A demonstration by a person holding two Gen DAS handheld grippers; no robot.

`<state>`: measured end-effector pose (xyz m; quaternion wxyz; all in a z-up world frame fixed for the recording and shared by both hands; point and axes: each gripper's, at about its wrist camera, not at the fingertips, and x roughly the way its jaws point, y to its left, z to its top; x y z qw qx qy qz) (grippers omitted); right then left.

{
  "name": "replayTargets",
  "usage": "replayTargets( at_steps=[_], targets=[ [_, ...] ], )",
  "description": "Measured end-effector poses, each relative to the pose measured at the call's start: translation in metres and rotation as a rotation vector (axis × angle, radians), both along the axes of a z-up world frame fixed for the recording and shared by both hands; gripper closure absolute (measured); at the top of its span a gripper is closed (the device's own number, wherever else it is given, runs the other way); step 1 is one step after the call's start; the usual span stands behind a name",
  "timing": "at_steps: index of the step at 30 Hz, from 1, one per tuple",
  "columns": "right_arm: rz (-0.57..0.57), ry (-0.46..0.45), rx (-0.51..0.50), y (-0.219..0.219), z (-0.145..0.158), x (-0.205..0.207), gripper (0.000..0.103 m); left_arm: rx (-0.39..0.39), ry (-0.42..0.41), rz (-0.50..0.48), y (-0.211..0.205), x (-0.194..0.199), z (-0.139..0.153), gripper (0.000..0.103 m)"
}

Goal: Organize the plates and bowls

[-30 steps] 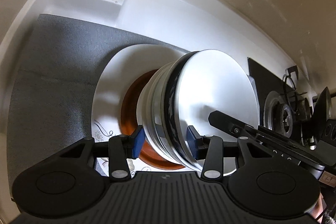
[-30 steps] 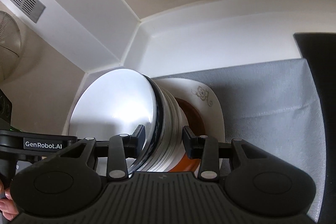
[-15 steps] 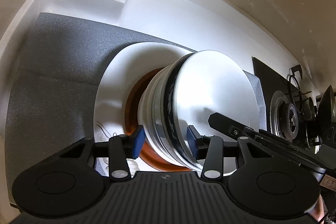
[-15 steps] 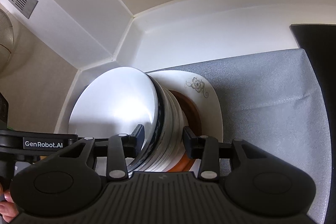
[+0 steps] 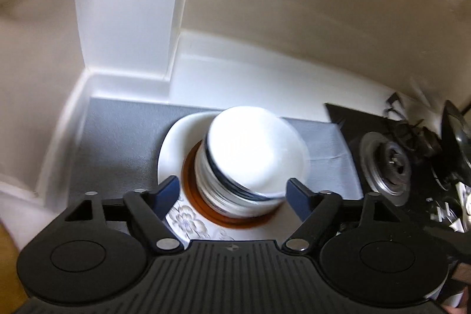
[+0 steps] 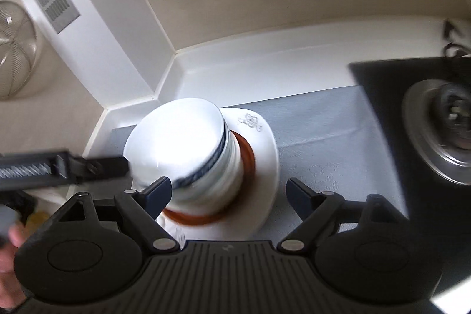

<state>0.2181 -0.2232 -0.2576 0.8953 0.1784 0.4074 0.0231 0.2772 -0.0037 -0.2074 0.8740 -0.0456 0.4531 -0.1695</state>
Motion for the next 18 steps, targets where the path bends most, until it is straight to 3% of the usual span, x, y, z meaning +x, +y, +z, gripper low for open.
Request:
replayTargets(
  at_steps=[3, 5, 7, 10, 18],
  targets=[
    [-0.002, -0.005, -0.044, 0.012, 0.030, -0.032, 0.012, 0.032, -0.061, -0.016, -0.009, -0.035, 0.035, 0.005],
    [0.026, -0.022, -0.036, 0.019, 0.050, -0.051, 0.002, 0.076, -0.091, -0.028, -0.019, -0.060, 0.057, 0.000],
    [0.028, -0.039, -0.018, 0.020, 0.073, -0.073, 0.001, 0.130, -0.078, -0.024, -0.031, -0.086, 0.072, 0.000],
    [0.047, -0.029, -0.079, 0.025, 0.103, -0.095, 0.001, 0.188, -0.088, 0.061, -0.043, -0.122, 0.093, 0.000],
    [0.067, -0.039, -0.151, 0.021, 0.156, -0.166, 0.001, 0.265, -0.144, 0.150, -0.064, -0.199, 0.141, 0.000]
  ],
)
